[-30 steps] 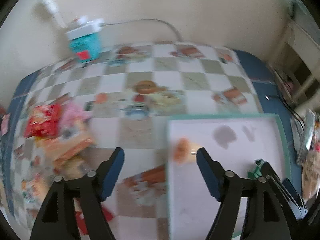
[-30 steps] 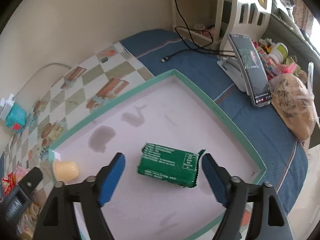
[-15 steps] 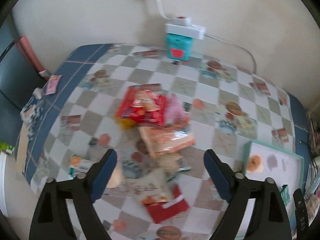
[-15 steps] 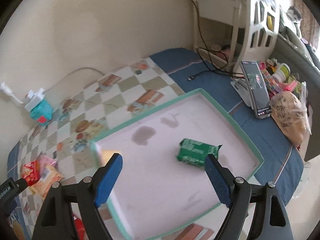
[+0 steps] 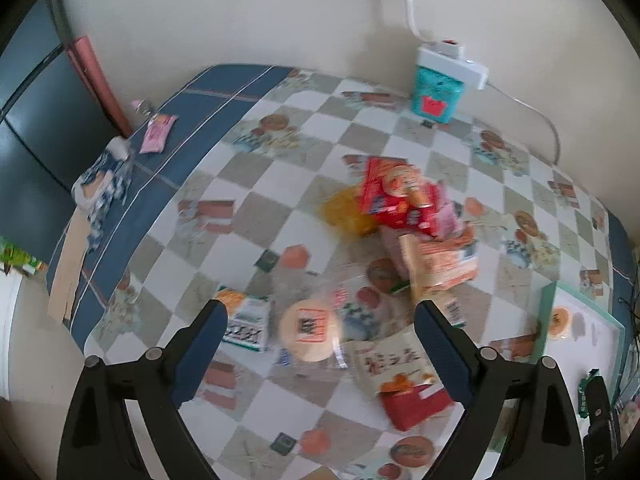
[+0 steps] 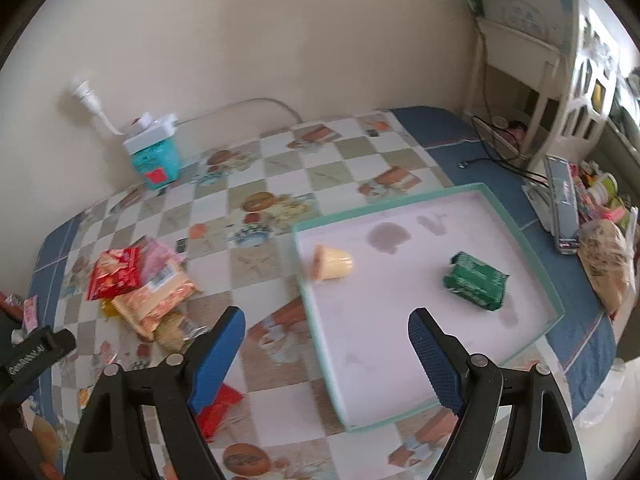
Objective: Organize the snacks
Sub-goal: 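Move both tools back toward the snack pile, then grasp the wrapped round bun with left tool while right tool grasps red packet, then carry bun and red packet over the tray and release both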
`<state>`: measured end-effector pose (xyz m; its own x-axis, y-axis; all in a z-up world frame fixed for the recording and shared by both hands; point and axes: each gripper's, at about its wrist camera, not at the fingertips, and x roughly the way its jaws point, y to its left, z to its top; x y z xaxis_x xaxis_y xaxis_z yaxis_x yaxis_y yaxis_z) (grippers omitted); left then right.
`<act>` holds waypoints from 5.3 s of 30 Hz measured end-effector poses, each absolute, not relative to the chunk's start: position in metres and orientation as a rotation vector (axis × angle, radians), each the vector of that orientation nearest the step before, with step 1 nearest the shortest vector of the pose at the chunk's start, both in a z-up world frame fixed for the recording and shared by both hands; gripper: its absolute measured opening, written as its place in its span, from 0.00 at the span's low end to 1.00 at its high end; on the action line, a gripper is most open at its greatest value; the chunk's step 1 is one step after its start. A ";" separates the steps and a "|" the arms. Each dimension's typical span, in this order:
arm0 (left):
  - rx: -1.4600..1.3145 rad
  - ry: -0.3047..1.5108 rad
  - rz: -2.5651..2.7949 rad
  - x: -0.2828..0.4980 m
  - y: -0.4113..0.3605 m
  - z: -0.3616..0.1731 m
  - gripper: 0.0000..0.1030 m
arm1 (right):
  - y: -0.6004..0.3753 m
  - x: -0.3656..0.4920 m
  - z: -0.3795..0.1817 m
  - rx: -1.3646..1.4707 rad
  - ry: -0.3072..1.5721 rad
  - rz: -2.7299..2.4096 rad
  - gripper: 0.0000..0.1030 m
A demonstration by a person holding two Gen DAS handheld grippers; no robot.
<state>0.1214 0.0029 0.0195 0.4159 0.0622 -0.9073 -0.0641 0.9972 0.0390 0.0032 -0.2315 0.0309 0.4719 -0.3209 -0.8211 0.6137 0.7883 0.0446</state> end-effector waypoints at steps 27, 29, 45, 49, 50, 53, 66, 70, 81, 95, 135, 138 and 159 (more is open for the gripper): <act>-0.213 1.167 0.234 0.126 0.115 0.002 0.92 | -0.168 0.038 -0.015 0.389 1.051 -0.384 1.00; -0.211 1.190 0.238 0.130 0.114 -0.007 0.92 | -0.162 0.042 -0.025 0.376 1.092 -0.371 1.00; -0.147 1.365 0.080 0.146 0.075 -0.059 0.92 | -0.139 0.054 -0.089 0.278 1.332 -0.280 1.00; -0.094 1.388 0.041 0.149 0.058 -0.067 0.92 | -0.138 0.053 -0.091 0.283 1.327 -0.271 1.00; -0.079 1.390 0.035 0.150 0.054 -0.068 0.92 | -0.138 0.053 -0.091 0.280 1.328 -0.272 1.00; -0.063 1.398 0.029 0.151 0.048 -0.072 0.92 | -0.132 0.054 -0.092 0.259 1.338 -0.250 1.00; -0.008 1.415 0.033 0.166 0.027 -0.088 0.92 | -0.096 0.063 -0.116 0.159 1.377 -0.216 1.00; 0.010 1.415 0.027 0.169 0.013 -0.086 0.92 | -0.080 0.066 -0.120 0.137 1.356 -0.201 1.00; 0.015 1.413 -0.060 0.167 -0.028 -0.076 0.92 | -0.113 0.067 -0.124 0.170 1.352 -0.240 1.00; 0.015 1.420 -0.034 0.167 -0.055 -0.090 0.74 | -0.125 0.066 -0.121 0.168 1.325 -0.269 0.99; -0.089 1.171 -0.054 0.143 0.016 0.020 0.55 | -0.195 0.048 -0.013 0.304 1.033 -0.414 0.76; -0.109 1.125 -0.047 0.141 0.021 0.034 0.55 | -0.200 0.040 0.002 0.320 0.992 -0.436 0.76; -0.085 0.954 -0.118 0.113 -0.016 0.100 0.55 | -0.318 -0.044 0.055 0.472 0.853 -0.726 0.76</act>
<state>0.1127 -0.0161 0.0999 0.5729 -0.1378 -0.8079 0.0629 0.9902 -0.1243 -0.0439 -0.3179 0.0546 0.4460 -0.3819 -0.8095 0.7376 0.6691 0.0907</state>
